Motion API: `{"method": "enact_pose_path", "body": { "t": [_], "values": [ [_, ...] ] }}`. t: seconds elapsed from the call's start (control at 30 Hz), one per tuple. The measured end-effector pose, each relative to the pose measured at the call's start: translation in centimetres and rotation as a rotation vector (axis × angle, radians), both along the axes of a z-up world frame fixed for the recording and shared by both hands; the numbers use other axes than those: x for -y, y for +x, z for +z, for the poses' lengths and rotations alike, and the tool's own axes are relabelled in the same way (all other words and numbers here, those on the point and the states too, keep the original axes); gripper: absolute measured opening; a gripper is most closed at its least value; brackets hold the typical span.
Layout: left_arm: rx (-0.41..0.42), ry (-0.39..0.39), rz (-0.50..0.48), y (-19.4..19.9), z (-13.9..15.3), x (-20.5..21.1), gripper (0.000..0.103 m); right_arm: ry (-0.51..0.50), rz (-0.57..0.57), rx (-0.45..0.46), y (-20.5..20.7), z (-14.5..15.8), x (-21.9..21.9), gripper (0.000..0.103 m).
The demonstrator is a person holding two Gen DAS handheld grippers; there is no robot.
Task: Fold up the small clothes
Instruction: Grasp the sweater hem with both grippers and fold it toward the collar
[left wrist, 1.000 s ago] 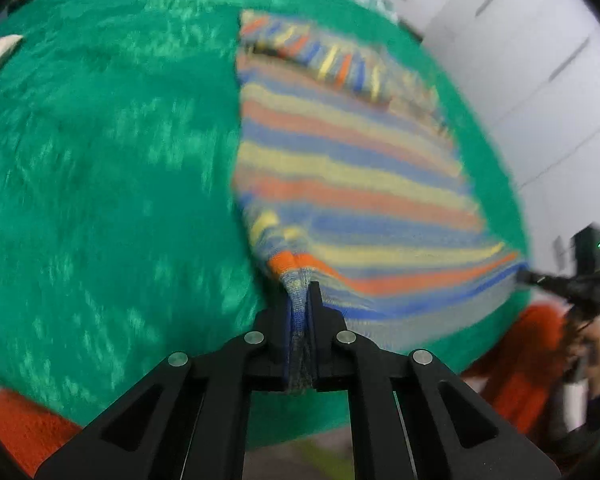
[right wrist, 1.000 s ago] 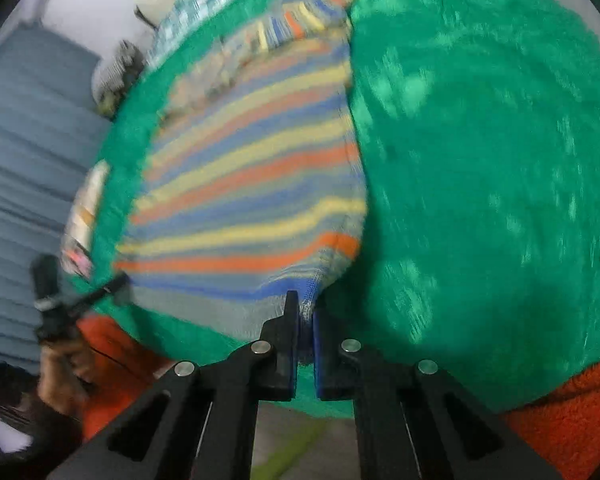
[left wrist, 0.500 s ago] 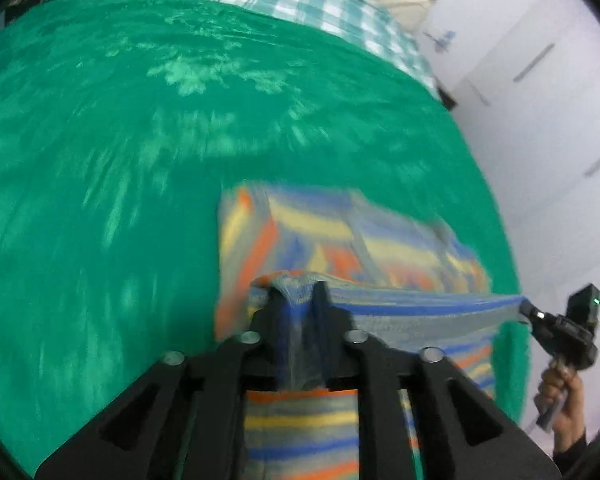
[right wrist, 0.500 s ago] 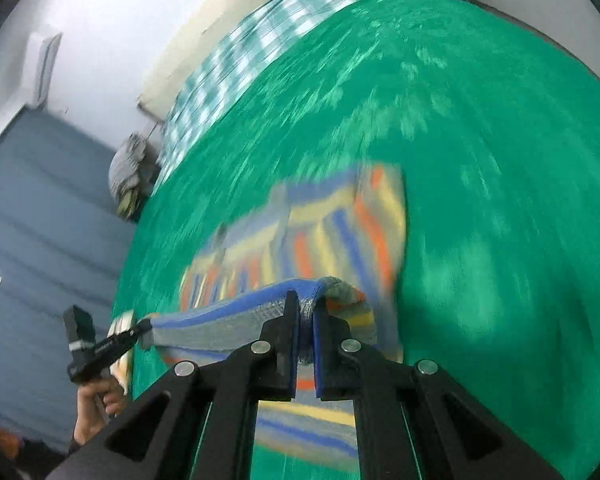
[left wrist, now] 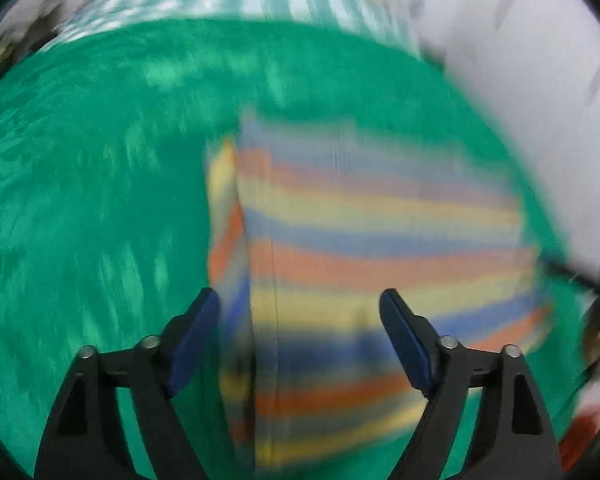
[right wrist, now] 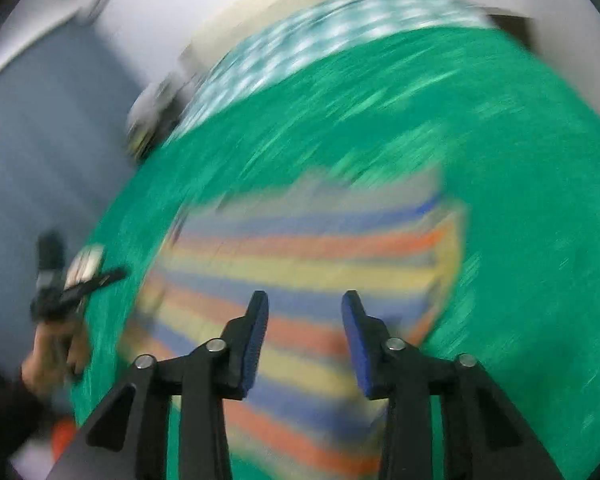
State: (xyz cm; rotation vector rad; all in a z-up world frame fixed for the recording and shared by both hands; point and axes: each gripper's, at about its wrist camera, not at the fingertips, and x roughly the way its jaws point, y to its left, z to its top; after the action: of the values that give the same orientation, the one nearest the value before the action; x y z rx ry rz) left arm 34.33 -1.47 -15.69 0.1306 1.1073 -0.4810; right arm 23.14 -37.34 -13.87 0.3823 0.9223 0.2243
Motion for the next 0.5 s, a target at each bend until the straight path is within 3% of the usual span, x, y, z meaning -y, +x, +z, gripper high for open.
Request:
{"method": "enact_pose_path", "body": {
  "t": [0.03, 0.13, 0.2, 0.27, 0.33, 0.43, 0.5],
  "values": [
    [-0.029, 0.093, 0.000, -1.2, -1.4, -0.1, 0.057, -0.025, 0.032, -0.023, -0.5, -0.8, -0.9, 0.041],
    [-0.040, 0.091, 0.036, -3.8, -1.3, -2.9, 0.057, -0.207, 0.087, -0.240, -3.6, -5.5, -3.2, 0.038],
    [-0.010, 0.119, 0.057, -6.0, 0.4, -4.6, 0.061, -0.249, 0.075, -0.198, -6.3, -4.4, -3.1, 0.037],
    [0.080, 0.153, 0.081, -9.0, 3.1, -5.8, 0.084, -0.293, 0.038, -0.179, -8.3, -3.0, -3.1, 0.038],
    [0.150, 0.162, 0.096, -11.3, 4.9, -6.1, 0.095, -0.287, 0.011, -0.123, -11.1, -1.3, -3.4, 0.045],
    [0.237, 0.167, 0.110, -14.2, 7.4, -6.3, 0.097, -0.270, -0.042, -0.051, -15.0, 0.2, -3.9, 0.065],
    [0.278, 0.179, 0.136, -15.7, 8.4, -6.3, 0.097, -0.258, -0.078, -0.016, -16.8, 0.2, -4.5, 0.066]
  ]
}}
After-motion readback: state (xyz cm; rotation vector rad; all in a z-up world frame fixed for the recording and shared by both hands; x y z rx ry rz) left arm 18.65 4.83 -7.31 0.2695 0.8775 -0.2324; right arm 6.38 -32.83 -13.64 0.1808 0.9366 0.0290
